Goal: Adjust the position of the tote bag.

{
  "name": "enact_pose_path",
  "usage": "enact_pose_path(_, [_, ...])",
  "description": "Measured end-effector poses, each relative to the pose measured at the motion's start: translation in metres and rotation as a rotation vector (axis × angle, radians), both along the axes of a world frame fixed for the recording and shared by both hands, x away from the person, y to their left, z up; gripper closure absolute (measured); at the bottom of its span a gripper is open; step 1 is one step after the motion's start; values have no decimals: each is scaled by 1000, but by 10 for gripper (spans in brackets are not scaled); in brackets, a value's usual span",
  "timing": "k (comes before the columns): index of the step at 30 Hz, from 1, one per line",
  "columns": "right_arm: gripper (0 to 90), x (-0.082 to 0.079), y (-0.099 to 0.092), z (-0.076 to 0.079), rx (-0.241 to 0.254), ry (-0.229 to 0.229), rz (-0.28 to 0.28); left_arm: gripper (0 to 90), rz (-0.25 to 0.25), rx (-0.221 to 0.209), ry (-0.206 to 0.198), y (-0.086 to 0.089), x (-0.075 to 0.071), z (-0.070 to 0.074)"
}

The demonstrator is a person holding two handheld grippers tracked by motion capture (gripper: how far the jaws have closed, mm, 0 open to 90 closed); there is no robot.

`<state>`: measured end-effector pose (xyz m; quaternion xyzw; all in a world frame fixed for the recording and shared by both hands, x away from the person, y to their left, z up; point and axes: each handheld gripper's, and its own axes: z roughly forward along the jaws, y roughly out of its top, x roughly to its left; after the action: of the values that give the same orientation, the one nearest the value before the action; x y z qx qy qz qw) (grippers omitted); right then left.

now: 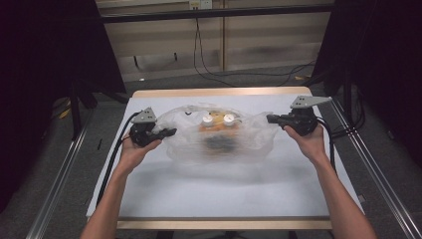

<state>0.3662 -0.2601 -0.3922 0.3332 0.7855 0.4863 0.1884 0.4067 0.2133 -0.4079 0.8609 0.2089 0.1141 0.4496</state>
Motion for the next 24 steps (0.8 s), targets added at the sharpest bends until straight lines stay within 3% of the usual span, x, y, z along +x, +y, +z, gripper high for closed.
enact_pose_path(4, [900, 4, 3, -14, -60, 36, -3, 900, 11, 25, 20, 0, 2, -6])
enact_pose_path(10, [900, -1, -1, -17, -64, 47, 6, 900, 5, 38, 35, 5, 2, -11])
enact_pose_path(15, [900, -6, 0, -21, -82, 69, 24, 900, -3, 73, 44, 7, 0, -14])
enact_pose_path(16, [900, -9, 0, -24, -93, 81, 40, 900, -6, 87, 64, 7, -2, -16])
enact_pose_path(20, [900, -13, 0, -27, -94, 99, 49, 900, -21, 124, 62, 6, -7, -20])
enact_pose_path(24, [900, -14, -2, -36, -112, 123, 42, 900, -35, 142, 98, 1, -8, -31])
